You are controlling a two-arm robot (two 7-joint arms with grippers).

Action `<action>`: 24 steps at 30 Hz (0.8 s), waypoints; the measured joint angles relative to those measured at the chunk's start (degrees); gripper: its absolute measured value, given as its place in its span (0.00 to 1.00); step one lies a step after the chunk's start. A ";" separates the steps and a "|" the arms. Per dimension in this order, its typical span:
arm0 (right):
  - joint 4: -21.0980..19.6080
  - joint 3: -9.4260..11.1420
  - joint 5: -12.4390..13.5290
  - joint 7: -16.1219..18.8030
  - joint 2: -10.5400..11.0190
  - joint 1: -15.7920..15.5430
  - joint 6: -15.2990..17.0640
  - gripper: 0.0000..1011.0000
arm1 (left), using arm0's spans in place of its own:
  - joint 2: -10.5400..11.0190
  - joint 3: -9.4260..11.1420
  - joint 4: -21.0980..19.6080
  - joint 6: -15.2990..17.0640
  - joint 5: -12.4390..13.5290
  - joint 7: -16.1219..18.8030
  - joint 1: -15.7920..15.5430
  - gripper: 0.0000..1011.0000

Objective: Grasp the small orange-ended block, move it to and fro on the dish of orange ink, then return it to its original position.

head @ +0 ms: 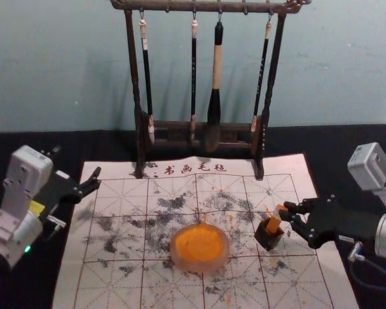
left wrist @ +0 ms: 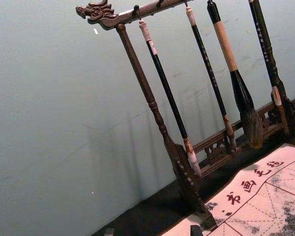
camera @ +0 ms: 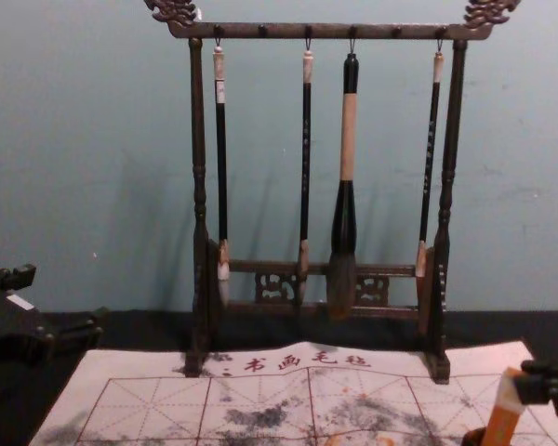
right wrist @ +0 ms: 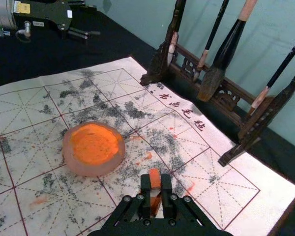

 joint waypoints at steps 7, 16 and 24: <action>0.55 -0.58 -0.10 0.22 -0.23 0.20 0.35 0.10 | 0.00 0.00 0.00 0.00 0.00 0.00 0.00 0.99; 2.53 -1.87 -0.69 0.92 -1.01 1.28 0.66 0.10 | 0.00 0.00 0.00 0.00 0.00 0.00 0.00 0.99; 3.80 -2.83 -1.31 1.21 -1.55 2.21 0.94 0.10 | 0.00 0.00 0.00 0.00 0.00 0.00 0.00 0.99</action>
